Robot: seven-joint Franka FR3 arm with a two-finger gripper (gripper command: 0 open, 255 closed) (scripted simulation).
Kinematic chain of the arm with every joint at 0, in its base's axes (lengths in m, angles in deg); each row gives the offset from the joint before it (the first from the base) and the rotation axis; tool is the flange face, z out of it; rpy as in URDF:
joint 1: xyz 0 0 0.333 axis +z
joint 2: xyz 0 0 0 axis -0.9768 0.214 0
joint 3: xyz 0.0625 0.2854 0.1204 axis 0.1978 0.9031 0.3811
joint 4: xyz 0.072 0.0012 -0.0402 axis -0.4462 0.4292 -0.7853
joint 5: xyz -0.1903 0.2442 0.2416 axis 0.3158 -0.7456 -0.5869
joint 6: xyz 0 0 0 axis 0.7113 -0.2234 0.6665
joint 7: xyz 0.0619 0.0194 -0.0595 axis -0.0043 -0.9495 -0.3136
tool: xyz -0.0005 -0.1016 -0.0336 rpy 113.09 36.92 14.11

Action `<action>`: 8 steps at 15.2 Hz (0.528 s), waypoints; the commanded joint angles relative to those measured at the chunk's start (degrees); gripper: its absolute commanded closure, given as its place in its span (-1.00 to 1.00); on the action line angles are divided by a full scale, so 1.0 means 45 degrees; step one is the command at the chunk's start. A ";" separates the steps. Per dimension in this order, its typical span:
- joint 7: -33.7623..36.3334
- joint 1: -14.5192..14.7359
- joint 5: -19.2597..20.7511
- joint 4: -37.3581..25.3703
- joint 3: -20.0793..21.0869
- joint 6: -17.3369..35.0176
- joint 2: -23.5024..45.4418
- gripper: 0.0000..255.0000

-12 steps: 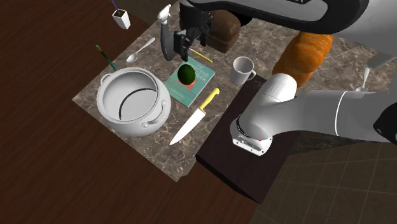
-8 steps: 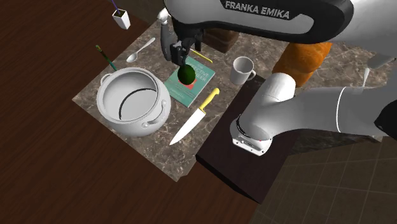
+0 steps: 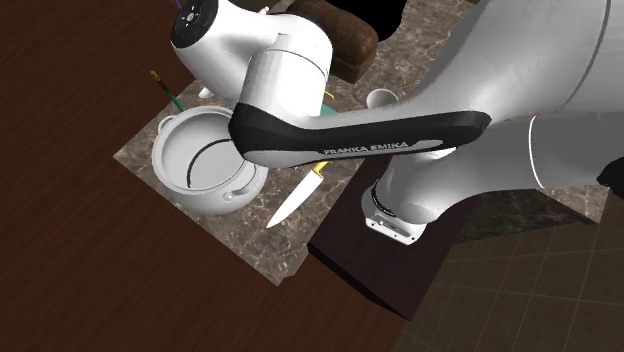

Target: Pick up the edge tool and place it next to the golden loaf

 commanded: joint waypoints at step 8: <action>-0.3535 0.3353 0.1571 0.3357 0.2267 0.1693 -0.0258 -1.00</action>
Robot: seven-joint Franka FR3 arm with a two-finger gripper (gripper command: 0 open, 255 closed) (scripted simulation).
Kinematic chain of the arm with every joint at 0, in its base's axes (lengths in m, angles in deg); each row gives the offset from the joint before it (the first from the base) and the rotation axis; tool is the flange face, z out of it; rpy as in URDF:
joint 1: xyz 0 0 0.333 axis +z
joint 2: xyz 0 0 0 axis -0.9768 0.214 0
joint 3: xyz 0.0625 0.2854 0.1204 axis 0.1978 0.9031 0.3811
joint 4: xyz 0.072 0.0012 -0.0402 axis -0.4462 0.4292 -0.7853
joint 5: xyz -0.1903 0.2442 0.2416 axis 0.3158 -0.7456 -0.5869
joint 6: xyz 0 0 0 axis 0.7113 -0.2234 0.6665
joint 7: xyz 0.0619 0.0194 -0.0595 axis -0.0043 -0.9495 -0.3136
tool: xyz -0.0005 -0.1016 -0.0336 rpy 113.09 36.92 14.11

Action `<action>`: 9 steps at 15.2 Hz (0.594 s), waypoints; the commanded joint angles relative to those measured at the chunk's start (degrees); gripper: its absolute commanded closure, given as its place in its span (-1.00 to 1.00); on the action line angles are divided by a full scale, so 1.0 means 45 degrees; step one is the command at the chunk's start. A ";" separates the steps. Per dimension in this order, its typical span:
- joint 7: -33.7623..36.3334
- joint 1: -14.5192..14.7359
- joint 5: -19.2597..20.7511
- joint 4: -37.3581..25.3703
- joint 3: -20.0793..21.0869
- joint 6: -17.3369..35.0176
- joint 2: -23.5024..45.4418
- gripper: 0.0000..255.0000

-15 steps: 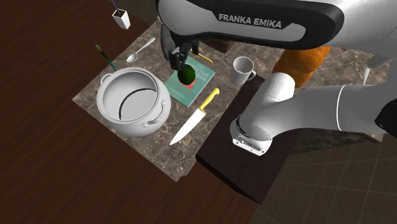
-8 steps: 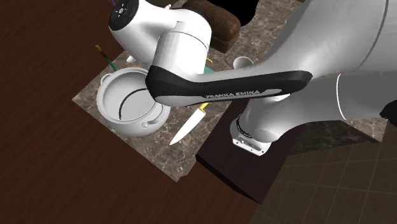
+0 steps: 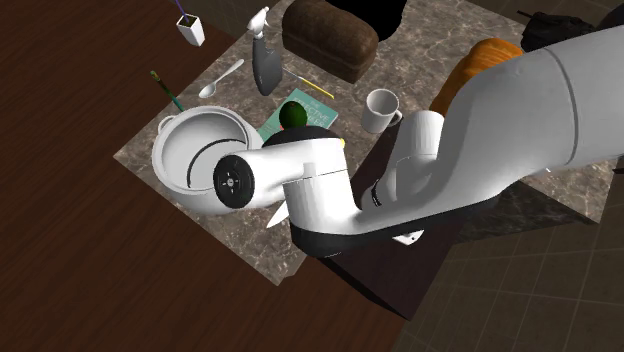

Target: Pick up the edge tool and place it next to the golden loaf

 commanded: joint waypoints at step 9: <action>-0.0671 0.0571 0.0663 0.2044 0.0335 0.1870 0.0054 -1.00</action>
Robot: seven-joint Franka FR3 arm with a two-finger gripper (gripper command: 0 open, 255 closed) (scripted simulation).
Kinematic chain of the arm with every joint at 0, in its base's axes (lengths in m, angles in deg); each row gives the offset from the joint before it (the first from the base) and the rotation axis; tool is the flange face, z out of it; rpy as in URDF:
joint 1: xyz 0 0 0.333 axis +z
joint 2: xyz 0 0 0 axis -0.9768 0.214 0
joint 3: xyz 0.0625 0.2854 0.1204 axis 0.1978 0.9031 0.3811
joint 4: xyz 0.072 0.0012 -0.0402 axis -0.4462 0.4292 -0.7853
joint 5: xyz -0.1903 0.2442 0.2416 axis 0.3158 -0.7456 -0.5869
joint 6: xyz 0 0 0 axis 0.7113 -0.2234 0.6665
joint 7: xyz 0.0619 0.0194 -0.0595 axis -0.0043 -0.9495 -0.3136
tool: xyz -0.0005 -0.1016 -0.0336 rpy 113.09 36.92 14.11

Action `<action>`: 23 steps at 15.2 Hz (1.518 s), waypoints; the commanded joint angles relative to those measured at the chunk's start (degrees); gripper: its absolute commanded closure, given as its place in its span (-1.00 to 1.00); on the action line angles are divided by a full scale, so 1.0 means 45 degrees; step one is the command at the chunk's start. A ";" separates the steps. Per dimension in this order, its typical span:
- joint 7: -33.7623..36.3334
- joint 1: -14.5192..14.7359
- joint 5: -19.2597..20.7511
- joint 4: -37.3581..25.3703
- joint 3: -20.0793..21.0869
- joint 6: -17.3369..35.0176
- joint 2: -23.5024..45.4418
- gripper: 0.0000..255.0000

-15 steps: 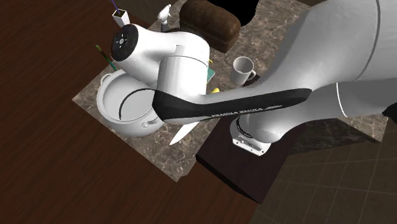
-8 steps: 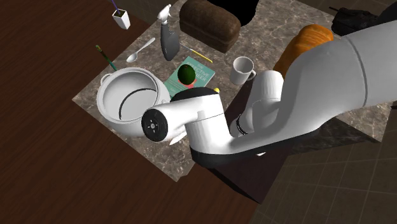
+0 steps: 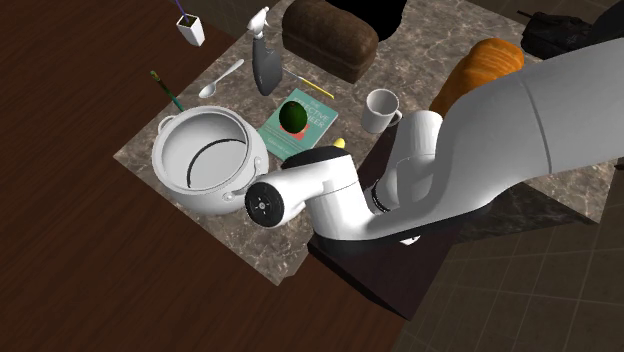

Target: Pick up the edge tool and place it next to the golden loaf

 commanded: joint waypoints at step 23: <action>-0.0470 0.0124 -0.0070 -0.0269 -0.0229 -0.0957 -0.0786 1.00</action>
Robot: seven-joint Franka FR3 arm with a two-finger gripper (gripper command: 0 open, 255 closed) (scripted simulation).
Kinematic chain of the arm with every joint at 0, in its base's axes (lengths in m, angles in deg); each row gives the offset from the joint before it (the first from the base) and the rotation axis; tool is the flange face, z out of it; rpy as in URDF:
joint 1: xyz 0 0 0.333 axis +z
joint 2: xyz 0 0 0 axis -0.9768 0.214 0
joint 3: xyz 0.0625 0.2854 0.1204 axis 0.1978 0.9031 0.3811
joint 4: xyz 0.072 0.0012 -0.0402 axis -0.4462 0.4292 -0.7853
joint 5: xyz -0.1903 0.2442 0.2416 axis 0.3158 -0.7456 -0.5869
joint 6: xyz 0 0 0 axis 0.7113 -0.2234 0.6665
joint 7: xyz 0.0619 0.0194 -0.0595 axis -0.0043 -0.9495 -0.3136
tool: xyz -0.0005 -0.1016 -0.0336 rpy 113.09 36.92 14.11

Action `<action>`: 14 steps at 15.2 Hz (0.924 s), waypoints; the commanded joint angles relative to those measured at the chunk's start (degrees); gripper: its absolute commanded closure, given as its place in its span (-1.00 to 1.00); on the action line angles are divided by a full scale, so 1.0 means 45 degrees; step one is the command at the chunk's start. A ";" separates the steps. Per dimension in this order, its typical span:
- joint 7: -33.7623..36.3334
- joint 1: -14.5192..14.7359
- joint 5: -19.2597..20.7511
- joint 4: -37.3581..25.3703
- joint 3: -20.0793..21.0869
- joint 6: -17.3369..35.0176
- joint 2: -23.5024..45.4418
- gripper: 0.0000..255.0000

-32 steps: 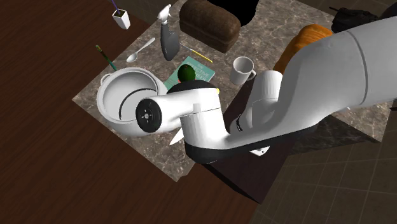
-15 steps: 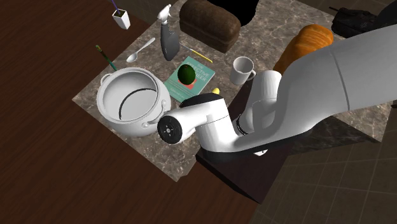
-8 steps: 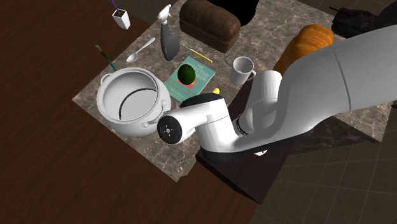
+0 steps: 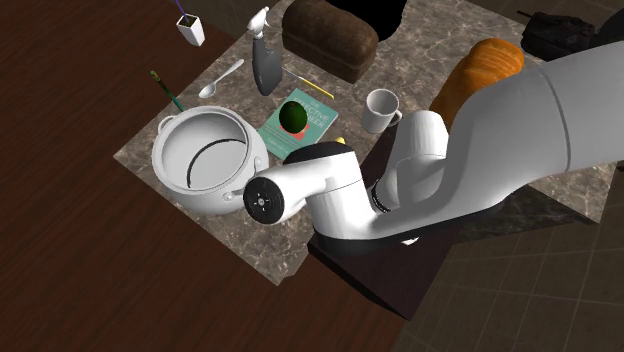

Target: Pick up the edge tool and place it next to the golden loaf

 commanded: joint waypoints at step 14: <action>-0.1209 0.0092 0.0055 -0.1733 -0.0517 -0.2976 -0.1475 1.00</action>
